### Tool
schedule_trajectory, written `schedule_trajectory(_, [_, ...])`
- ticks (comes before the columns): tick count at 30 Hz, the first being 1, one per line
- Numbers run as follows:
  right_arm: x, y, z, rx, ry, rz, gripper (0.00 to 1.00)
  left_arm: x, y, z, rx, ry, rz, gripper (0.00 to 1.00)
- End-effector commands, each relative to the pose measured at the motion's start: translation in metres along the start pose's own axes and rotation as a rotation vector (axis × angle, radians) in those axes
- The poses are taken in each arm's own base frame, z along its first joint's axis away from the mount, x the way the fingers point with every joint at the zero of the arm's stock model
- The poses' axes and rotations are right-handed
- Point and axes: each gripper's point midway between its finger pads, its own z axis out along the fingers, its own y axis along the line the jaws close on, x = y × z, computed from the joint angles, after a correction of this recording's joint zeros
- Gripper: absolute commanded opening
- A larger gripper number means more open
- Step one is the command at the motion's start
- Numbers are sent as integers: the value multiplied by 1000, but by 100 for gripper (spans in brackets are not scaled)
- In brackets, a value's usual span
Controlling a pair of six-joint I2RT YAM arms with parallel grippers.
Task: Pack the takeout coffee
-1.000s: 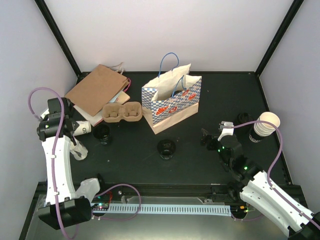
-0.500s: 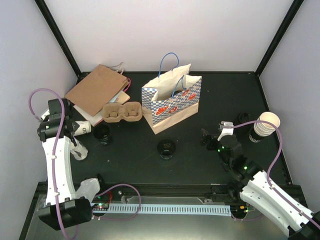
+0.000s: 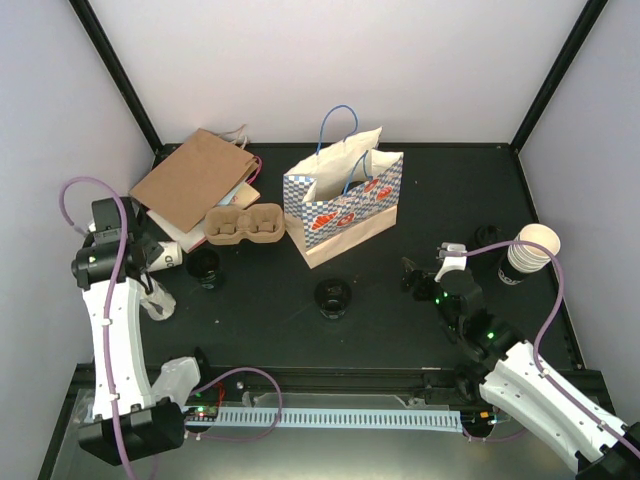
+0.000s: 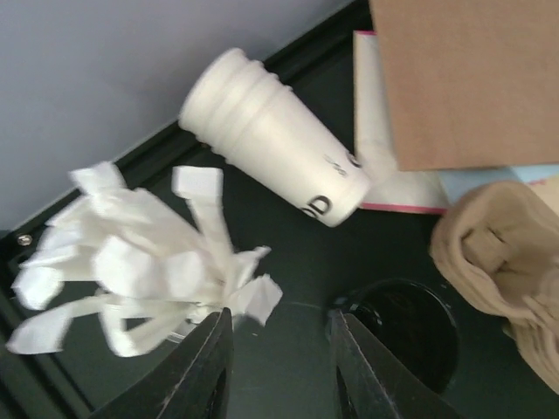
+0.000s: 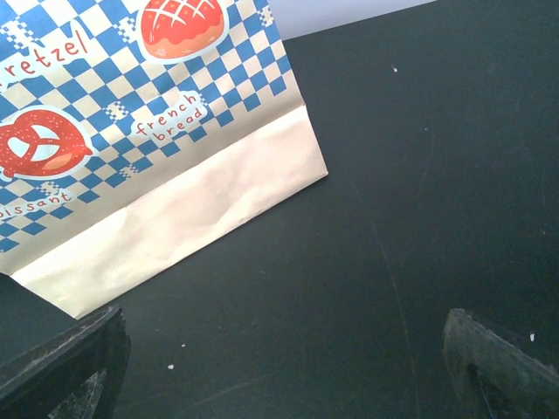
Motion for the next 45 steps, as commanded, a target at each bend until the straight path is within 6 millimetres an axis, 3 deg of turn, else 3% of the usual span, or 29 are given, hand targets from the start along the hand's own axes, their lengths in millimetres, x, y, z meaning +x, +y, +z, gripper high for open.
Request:
schedule_trajectory(1, [-2,0,1,-2,-12,7,100,2,-40,-9,179,30,81,33])
schedule_trajectory(4, [-2,1,2,-6,-10,6,100,6,-50,-10,160,12,158,35])
schedule_trajectory(12, [-2,1,2,-3,-7,2,100,-20,-49,-39,101,-143,217,42])
schedule_trajectory(17, [-1,4,3,-14,-3,-5,100,-9,-81,-48,245,-133,344,48])
schedule_trajectory(21, [1,5,5,-16,9,-12,100,10,-114,-67,396,-135,496,58])
schedule_trajectory(27, [2,4,9,2,26,-17,100,35,-147,-93,592,-151,618,69])
schedule_trajectory(32, [2,3,9,20,48,-20,100,79,-175,-103,806,-96,713,79])
schedule_trajectory(37, [-3,-1,3,93,128,-22,100,118,-189,-107,956,-74,752,93])
schedule_trajectory(39, [-12,-6,-2,152,147,-18,100,134,-194,-109,1018,-61,755,98])
schedule_trajectory(45, [-37,-44,-20,459,239,63,100,179,-206,-115,1206,-24,772,99])
